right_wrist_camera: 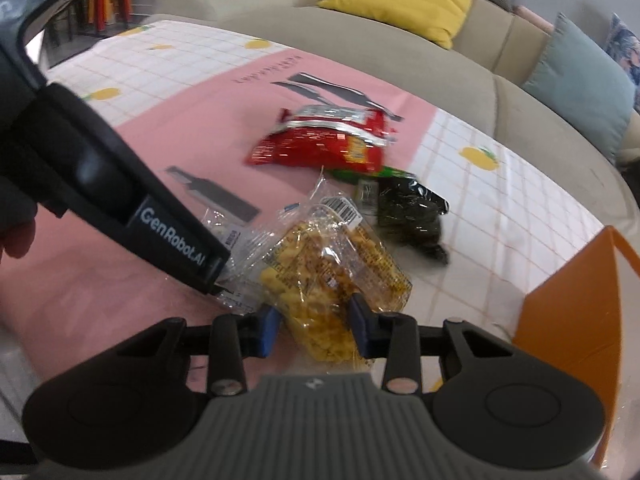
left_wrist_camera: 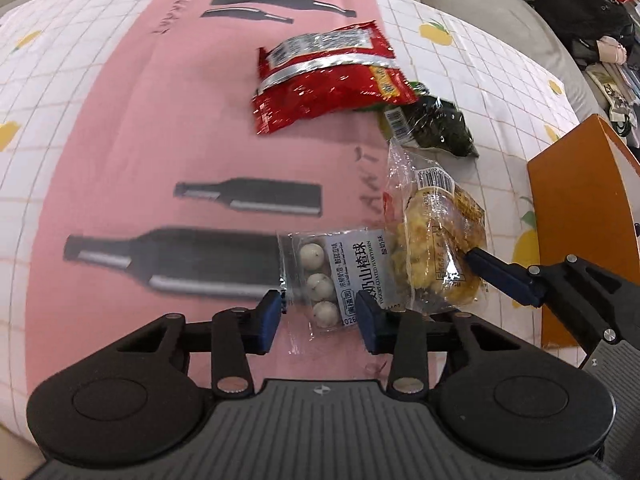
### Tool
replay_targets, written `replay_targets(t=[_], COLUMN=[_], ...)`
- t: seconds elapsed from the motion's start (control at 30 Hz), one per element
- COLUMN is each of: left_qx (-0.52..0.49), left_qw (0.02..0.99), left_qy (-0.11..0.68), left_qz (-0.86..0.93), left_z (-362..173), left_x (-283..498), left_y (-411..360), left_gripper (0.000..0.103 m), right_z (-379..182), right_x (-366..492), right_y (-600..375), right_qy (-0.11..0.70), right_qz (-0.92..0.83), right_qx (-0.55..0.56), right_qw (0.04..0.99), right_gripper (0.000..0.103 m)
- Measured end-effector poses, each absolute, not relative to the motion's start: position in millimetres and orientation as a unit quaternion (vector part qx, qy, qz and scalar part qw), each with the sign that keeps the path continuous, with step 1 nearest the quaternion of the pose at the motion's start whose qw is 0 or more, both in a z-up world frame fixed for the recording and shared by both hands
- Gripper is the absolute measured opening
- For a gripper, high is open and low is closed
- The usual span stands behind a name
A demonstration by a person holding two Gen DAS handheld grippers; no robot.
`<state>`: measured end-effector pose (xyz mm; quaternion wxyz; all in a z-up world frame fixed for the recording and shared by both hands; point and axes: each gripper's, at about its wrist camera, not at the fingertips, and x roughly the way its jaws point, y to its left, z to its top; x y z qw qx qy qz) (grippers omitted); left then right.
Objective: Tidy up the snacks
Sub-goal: 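Grasp the quail-egg pack with the left tool while the right tool grasps the yellow cracker bag, then lift the quail-egg pack with the left tool while the right tool lifts the cracker bag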
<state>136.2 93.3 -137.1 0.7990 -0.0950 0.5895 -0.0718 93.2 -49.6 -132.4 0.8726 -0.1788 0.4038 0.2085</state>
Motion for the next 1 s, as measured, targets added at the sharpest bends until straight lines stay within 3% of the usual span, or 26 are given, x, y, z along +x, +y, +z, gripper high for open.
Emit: replay_targets(t=[0.37,0.57,0.63,0.8,0.93,1.0], left_qx=[-0.084,-0.116,-0.101,-0.025,0.056,0.092], left_qw=[0.799,0.793,0.802,0.826,0.834,0.831], left_qy=[0.591,0.584,0.572,0.54,0.515,0.508], left_qz=[-0.078,-0.13,-0.137,-0.16,-0.188,-0.207], left_z=[-135,-136,-129,-111,-106,-108], left_x=[107,96,94,96,101,104], left_y=[91,84,83,83,77,71], left_gripper=[0.044,0.044,0.045,0.067,0.078,0.082], right_z=[-132,-127,-123,-116,-118,-121], right_x=[72,78,78,74,78,82], right_y=[-74,-91,-94,-96,-99,-100], right_qy=[0.424,0.434,0.432,0.415,0.417,0.418], right_qz=[0.142,0.155,0.164,0.181,0.193,0.196], right_qx=[-0.187,-0.132,-0.117,-0.127,-0.141,-0.145], right_qw=[0.875,0.878,0.879,0.883,0.877,0.875], right_gripper=[0.034,0.037,0.044,0.056,0.07,0.071])
